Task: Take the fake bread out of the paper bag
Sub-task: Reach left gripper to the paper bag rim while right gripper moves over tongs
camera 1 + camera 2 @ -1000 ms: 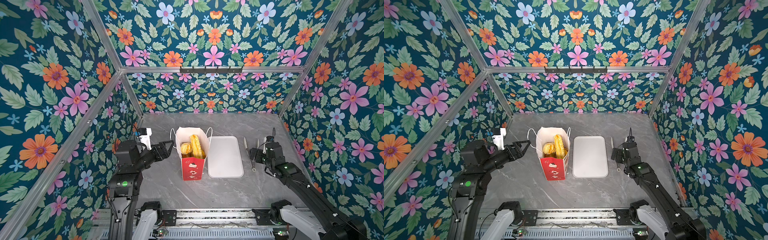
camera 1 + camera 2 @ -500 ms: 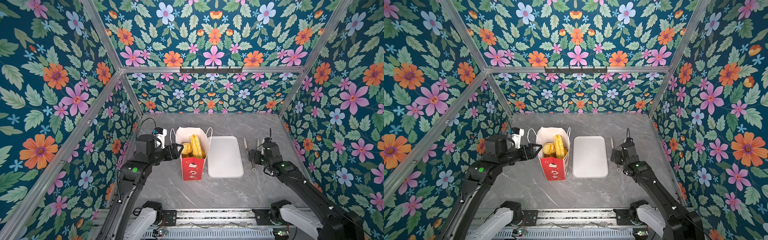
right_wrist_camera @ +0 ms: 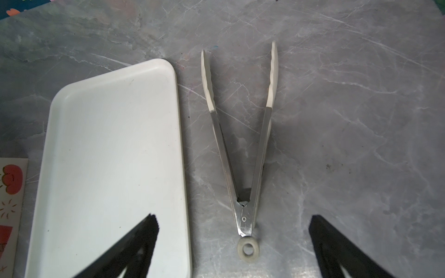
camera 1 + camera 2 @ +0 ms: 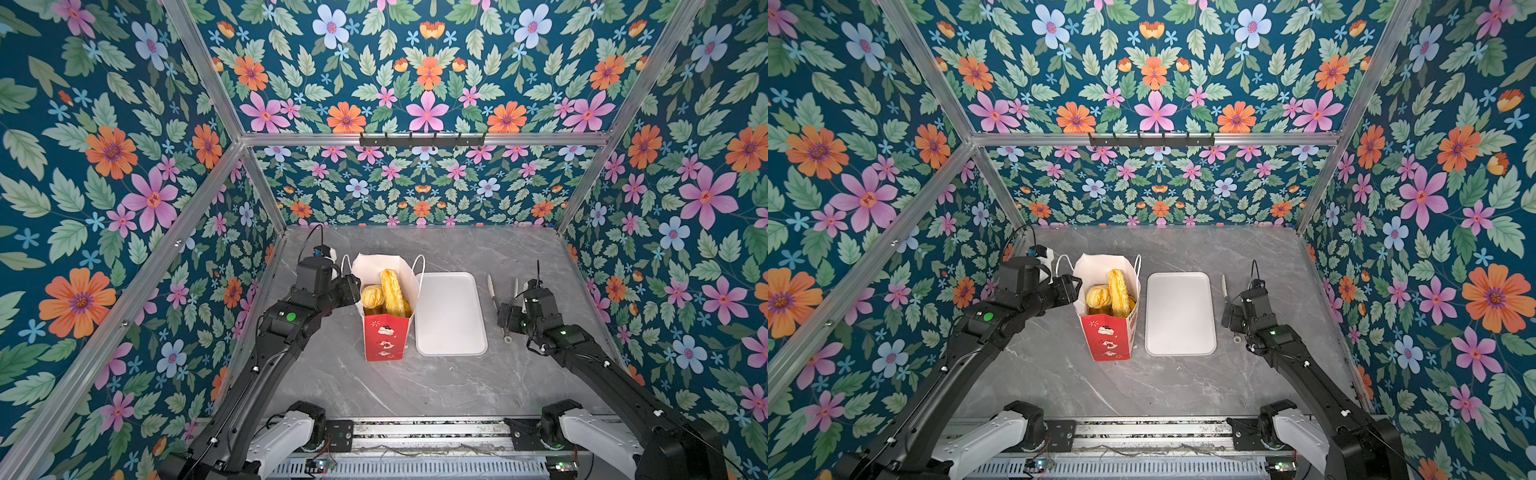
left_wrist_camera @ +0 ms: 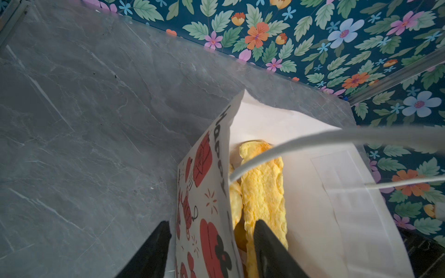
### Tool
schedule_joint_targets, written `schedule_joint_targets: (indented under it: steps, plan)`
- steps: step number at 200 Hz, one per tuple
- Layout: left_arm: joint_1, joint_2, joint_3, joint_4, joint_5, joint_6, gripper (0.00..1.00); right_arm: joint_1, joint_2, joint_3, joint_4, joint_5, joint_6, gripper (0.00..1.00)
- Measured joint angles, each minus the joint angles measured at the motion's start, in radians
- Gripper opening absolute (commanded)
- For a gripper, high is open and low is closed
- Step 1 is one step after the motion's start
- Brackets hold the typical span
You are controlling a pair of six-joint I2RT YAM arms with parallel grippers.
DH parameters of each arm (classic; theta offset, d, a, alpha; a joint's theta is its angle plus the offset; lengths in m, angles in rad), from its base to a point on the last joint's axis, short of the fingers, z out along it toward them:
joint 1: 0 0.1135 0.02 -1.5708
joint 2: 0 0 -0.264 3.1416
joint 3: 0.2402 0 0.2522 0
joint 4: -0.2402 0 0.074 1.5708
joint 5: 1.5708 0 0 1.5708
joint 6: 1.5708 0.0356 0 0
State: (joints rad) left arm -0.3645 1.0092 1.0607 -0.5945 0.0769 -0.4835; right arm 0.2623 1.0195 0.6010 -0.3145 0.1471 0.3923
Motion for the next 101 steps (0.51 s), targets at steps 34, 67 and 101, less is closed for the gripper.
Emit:
schedule_joint_targets:
  steps: [34,67,101]
  plan:
    - [-0.009,0.019,0.001,0.029,0.001,-0.032,0.44,0.000,0.032,0.000,0.008,0.003,0.000,0.99]
    - [-0.014,0.041,0.005,0.042,0.001,-0.044,0.32,0.000,0.048,-0.004,0.022,0.004,0.000,0.99]
    - [-0.020,0.061,0.010,0.040,-0.002,-0.060,0.11,0.000,0.049,-0.005,0.024,0.007,0.000,0.99]
